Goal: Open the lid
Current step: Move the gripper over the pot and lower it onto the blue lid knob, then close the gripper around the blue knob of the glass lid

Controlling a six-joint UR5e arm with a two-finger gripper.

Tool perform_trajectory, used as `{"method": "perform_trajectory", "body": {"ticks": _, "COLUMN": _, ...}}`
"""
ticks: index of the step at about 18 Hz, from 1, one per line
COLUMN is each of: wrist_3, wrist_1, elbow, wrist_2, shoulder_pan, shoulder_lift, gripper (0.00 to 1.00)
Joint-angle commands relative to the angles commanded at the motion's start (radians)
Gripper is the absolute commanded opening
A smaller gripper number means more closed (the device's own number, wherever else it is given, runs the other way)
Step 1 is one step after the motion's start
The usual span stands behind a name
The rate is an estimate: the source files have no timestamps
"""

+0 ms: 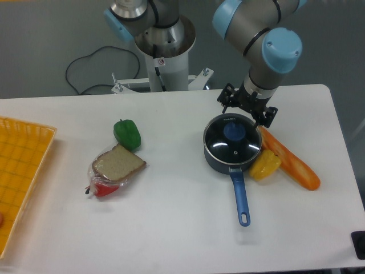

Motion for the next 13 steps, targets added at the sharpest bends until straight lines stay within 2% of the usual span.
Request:
{"method": "perform_trajectory", "body": {"ticks": 6, "wrist_3": -0.003, "wrist_1": 0.109, "elbow": 0.008, "wrist_2": -0.013, "shoulder_pan": -0.017, "shoulder_lift": -0.035, "gripper": 1.00}}
{"method": "perform_trajectory", "body": {"ticks": 13, "wrist_3": 0.049, "wrist_1": 0.123, "elbow": 0.009, "wrist_2": 0.050, "shoulder_pan": -0.060, "shoulder_lift": -0.058, "gripper": 1.00}}
